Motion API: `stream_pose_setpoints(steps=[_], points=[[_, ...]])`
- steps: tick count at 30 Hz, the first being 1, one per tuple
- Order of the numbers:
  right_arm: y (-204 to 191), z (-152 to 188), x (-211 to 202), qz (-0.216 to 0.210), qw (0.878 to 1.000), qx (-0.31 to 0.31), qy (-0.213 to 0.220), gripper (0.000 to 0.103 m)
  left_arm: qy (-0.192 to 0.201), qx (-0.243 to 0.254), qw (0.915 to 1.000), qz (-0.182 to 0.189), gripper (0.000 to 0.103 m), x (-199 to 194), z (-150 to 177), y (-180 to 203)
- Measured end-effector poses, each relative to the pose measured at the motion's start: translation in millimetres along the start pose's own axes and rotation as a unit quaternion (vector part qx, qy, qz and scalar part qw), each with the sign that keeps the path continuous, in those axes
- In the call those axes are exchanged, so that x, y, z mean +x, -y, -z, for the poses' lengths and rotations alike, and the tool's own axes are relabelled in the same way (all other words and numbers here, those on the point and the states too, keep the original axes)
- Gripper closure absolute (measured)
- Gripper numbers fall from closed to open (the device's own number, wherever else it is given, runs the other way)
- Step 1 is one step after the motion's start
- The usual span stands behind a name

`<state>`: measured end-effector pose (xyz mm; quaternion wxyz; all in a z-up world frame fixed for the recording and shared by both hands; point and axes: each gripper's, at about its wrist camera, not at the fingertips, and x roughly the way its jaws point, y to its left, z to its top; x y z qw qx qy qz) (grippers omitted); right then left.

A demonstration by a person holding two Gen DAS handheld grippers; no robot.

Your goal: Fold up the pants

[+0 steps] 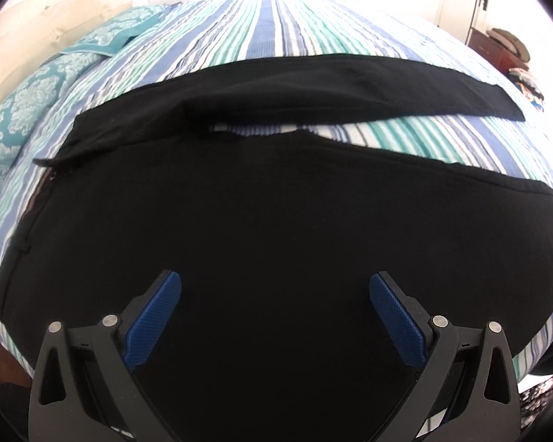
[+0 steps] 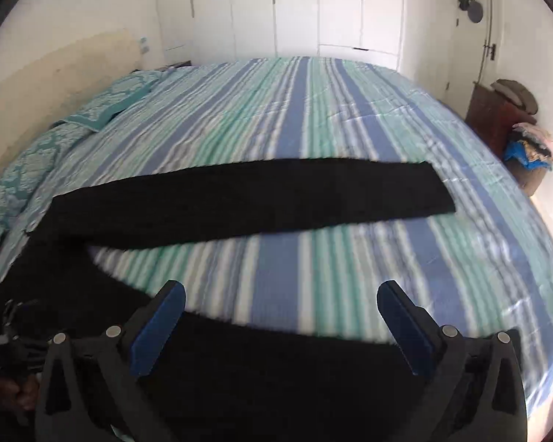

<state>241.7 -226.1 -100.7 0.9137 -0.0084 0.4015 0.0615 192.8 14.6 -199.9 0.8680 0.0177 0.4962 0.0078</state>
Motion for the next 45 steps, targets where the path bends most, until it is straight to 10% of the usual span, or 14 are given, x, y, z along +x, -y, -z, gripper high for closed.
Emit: stream_pose_setpoints(steps=[4, 8, 16, 23, 28, 33, 38, 45], points=[[-90.7, 57.4, 27.5, -0.05, 0.997, -0.045, -0.036, 0.0, -0.005, -0.02, 0.9998, -0.008, 0.0, 0.6, 13.6, -10.4], [-96.6, 77.3, 59.7, -0.019, 0.994, -0.086, -0.065, 0.001, -0.008, -0.025, 0.9995, -0.019, 0.0, -0.6, 22.4, -11.5], [97.4, 97.8, 26.1, 0.13, 0.988, 0.062, -0.059, 0.0, 0.003, -0.022, 0.9994, -0.024, 0.0, -1.6, 28.0, -12.0], [233.0, 141.3, -39.2, 0.276, 0.907, 0.318, -0.017, 0.0, 0.011, -0.017, 0.9997, -0.015, 0.0, -0.9, 27.9, -17.8], [182.2, 118.7, -58.6, 0.225, 0.941, 0.248, 0.042, 0.0, -0.006, -0.021, 0.9996, -0.016, 0.001, -4.6, 24.2, -17.6], [73.3, 93.4, -14.2, 0.103, 0.989, 0.104, -0.005, 0.0, -0.004, -0.02, 0.9996, -0.02, 0.0, -6.0, 28.1, -14.8], [-5.9, 94.0, 37.5, 0.071, 0.996, 0.013, -0.053, 0.0, -0.005, -0.012, 0.9998, -0.014, 0.0, -5.8, 31.1, -16.1], [-15.4, 111.7, 48.1, 0.081, 0.995, 0.003, -0.056, 0.0, 0.003, -0.004, 0.9999, -0.011, 0.0, -5.6, 33.9, -16.2]])
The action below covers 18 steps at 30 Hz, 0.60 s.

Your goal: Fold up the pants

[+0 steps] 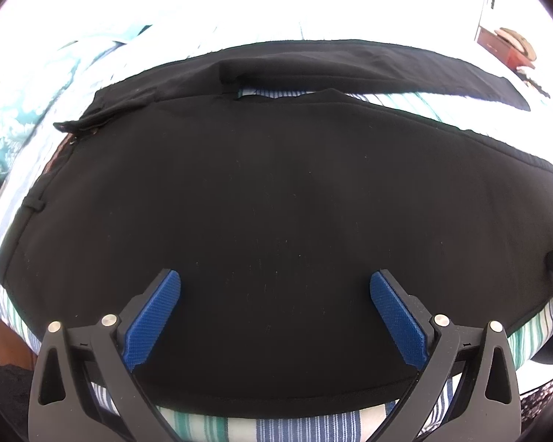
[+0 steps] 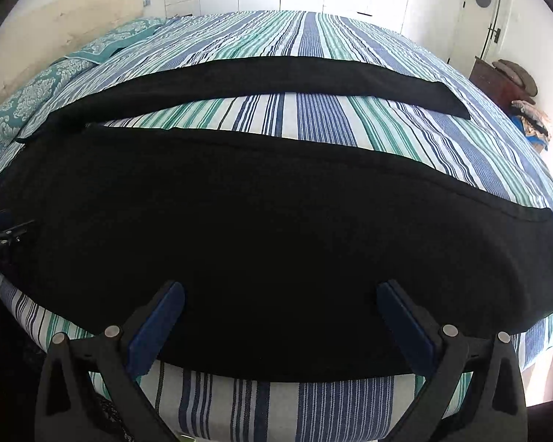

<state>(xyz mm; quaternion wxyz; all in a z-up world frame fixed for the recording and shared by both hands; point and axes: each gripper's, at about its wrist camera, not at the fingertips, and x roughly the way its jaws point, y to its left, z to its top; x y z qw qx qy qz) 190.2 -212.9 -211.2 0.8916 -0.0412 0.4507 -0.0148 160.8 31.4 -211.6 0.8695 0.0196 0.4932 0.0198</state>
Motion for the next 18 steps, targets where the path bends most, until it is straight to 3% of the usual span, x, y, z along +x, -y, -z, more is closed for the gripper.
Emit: stream_pose_setpoints(steps=[10, 18], points=[[2.6, 8.9, -6.2, -0.002, 1.0, -0.004, 0.022, 0.0, -0.003, -0.005, 1.0, -0.006, 0.0, -1.1, 0.2, 2.8], [1.6, 10.9, -7.2, 0.004, 0.999, -0.006, 0.031, 0.0, -0.001, -0.02, 0.9997, 0.013, 0.001, -9.1, -1.4, -2.0]])
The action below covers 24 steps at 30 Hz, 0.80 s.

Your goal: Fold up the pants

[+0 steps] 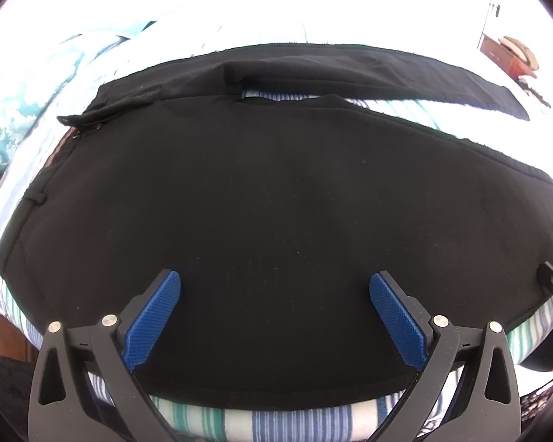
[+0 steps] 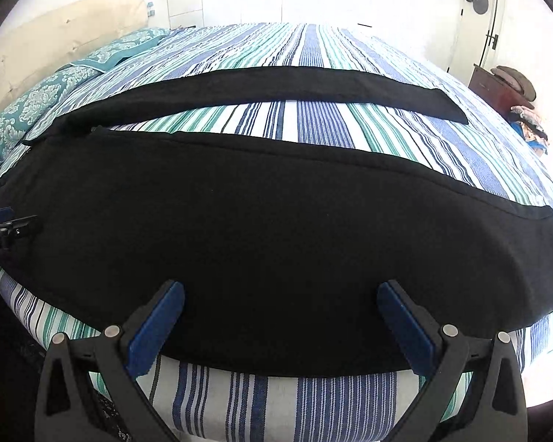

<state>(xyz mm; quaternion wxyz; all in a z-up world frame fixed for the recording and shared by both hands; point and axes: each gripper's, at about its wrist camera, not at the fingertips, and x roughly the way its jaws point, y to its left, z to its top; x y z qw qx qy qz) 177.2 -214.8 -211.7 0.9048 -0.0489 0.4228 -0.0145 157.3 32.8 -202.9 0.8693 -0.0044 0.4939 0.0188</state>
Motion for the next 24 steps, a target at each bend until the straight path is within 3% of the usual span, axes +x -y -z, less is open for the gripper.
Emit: stream_pose_setpoints(steps=[4, 8, 12, 24], points=[[-3.3, -8.6, -5.1, 0.013, 1.0, -0.011, -0.02, 0.0, 0.016, 0.001, 0.9995, 0.025, 0.001, -13.4, -4.0, 2.5], [-10.0, -15.6, -23.3, 0.048, 0.999, -0.02, 0.012, 0.0, 0.03, 0.009, 0.999, 0.032, 0.001, -21.3, -5.3, 9.7], [-17.4, -19.9, -23.7, 0.072, 0.997, -0.028, 0.003, 0.0, 0.028, 0.011, 0.9992, 0.028, 0.001, -19.3, -5.0, 17.9], [-13.0, -25.5, -18.8, 0.092, 0.996, -0.02, -0.003, 0.0, 0.027, 0.022, 0.9993, 0.014, 0.001, -18.7, -4.4, 27.1]])
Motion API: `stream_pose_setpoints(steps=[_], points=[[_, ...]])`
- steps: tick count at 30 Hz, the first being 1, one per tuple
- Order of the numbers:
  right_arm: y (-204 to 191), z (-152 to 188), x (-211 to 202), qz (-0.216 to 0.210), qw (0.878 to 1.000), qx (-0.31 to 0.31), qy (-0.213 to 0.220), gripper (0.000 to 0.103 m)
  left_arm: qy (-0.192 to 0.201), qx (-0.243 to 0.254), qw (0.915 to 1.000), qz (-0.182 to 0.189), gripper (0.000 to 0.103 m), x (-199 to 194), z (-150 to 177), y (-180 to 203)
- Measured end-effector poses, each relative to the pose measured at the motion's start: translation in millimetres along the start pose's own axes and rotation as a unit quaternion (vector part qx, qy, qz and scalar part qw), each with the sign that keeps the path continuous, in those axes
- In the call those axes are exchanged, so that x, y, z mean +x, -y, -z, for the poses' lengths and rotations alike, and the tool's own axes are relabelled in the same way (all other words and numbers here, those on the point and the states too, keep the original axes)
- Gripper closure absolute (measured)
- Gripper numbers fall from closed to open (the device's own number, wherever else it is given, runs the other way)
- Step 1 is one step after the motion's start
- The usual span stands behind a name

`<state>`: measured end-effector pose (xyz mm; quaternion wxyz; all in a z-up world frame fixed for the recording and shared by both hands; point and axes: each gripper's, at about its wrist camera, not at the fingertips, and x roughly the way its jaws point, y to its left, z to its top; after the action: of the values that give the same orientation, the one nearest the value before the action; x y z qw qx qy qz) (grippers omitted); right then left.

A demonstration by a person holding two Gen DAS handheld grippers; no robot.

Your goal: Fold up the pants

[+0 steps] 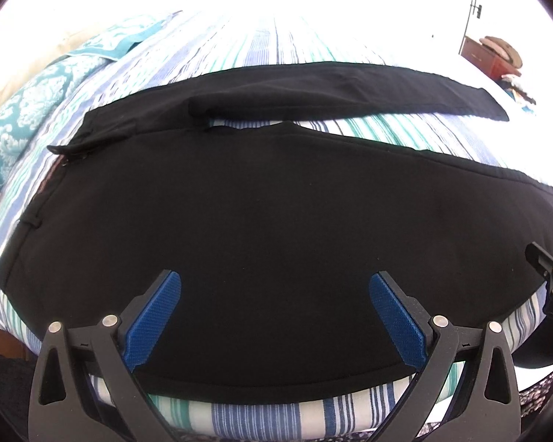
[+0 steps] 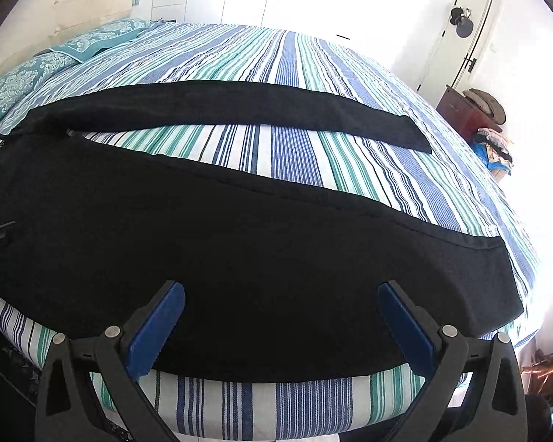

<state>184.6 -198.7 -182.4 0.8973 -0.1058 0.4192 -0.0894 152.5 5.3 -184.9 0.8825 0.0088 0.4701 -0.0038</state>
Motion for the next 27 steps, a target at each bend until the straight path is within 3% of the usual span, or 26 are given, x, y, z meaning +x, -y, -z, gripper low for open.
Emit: stream_pose_setpoints(steps=[27], points=[[0.7, -0.4, 0.2, -0.01, 1.0, 0.011, 0.004, 0.0, -0.001, 0.013, 0.9999, -0.005, 0.001, 3.1, -2.4, 6.2]])
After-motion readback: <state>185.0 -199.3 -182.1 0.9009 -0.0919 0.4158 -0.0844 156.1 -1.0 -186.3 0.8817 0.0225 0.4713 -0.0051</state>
